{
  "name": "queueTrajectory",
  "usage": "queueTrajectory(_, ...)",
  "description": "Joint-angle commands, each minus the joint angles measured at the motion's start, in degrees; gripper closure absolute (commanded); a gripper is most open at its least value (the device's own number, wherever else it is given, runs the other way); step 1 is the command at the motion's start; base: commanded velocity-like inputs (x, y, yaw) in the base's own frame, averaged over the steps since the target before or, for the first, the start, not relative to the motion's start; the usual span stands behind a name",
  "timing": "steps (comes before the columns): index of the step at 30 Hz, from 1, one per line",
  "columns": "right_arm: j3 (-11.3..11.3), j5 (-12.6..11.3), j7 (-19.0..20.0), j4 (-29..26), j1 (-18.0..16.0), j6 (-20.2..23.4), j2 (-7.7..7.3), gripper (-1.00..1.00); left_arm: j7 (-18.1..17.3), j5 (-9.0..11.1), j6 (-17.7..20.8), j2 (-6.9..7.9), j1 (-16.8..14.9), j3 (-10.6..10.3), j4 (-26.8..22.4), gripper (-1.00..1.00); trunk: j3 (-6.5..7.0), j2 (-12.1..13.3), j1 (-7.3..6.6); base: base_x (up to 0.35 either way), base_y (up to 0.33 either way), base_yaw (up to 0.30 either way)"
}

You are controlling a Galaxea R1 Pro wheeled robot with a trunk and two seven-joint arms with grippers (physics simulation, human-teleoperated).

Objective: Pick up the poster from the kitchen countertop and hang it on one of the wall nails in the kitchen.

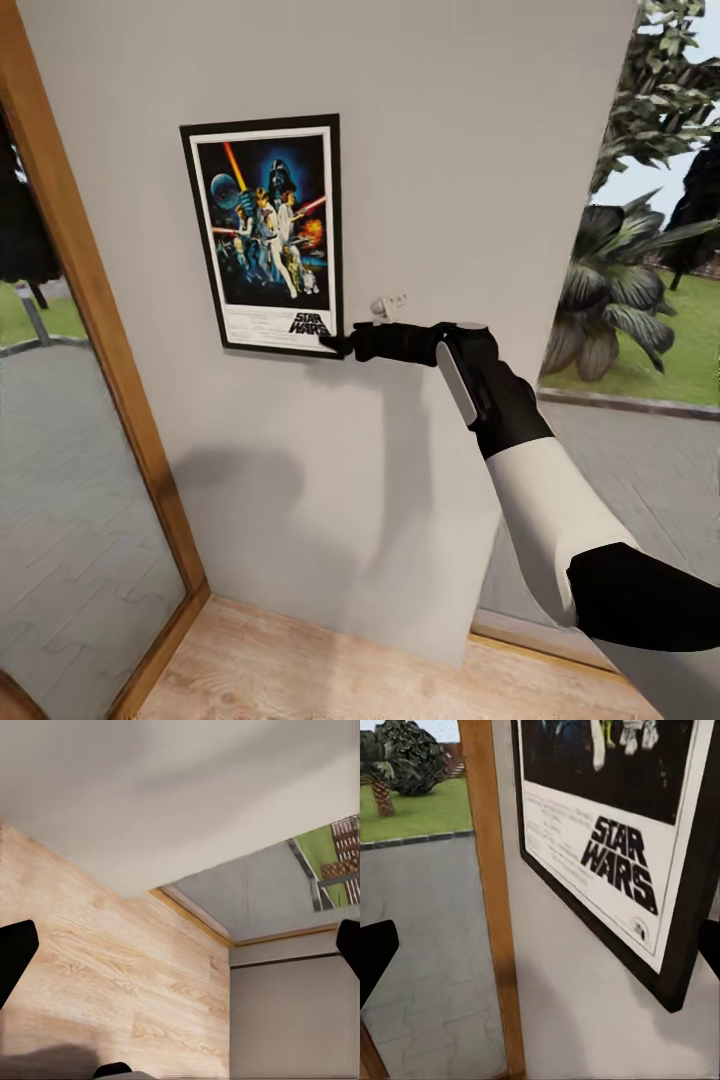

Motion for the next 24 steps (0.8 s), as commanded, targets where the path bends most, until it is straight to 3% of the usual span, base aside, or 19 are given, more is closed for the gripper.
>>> queueTrajectory(1,0.0,-0.6,-0.2,-0.1,0.0,0.5,0.00,-1.00,-0.1,0.5,-0.6,0.02,-0.1,-0.5,0.1,-1.00,-0.14,-0.1,0.00,-0.324,-0.001,0.000)
queueTrajectory(10,-0.2,-2.5,0.2,-3.3,0.7,0.6,-0.17,-1.00,-0.1,0.5,-0.6,0.02,-0.1,-0.5,0.1,-1.00,-0.14,-0.1,0.00,-0.335,0.000,0.000)
queueTrajectory(13,-0.3,-3.1,1.0,-4.7,4.4,0.6,-0.41,-1.00,-0.1,0.5,-0.6,0.02,-0.1,-0.5,0.1,-1.00,-0.14,-0.1,0.00,-0.338,0.000,0.000)
queueTrajectory(19,-1.0,-3.2,1.6,-6.9,16.1,0.5,-1.19,-1.00,-0.1,0.5,-0.6,0.02,-0.1,-0.5,0.1,-1.00,-0.14,-0.1,0.00,-0.335,0.000,0.000)
queueTrajectory(21,-3.3,-3.3,1.8,-7.4,21.3,-0.9,-2.60,-1.00,-0.2,0.5,-0.6,0.02,-0.1,-0.5,0.1,-1.00,-0.14,-0.1,0.00,-0.216,0.000,0.000)
queueTrajectory(24,-8.5,-3.4,6.1,-7.8,31.0,-6.8,-4.55,-1.00,-0.2,0.5,-0.6,-0.05,-0.1,-0.5,0.1,-1.00,-0.14,-0.1,0.00,-0.095,0.000,0.000)
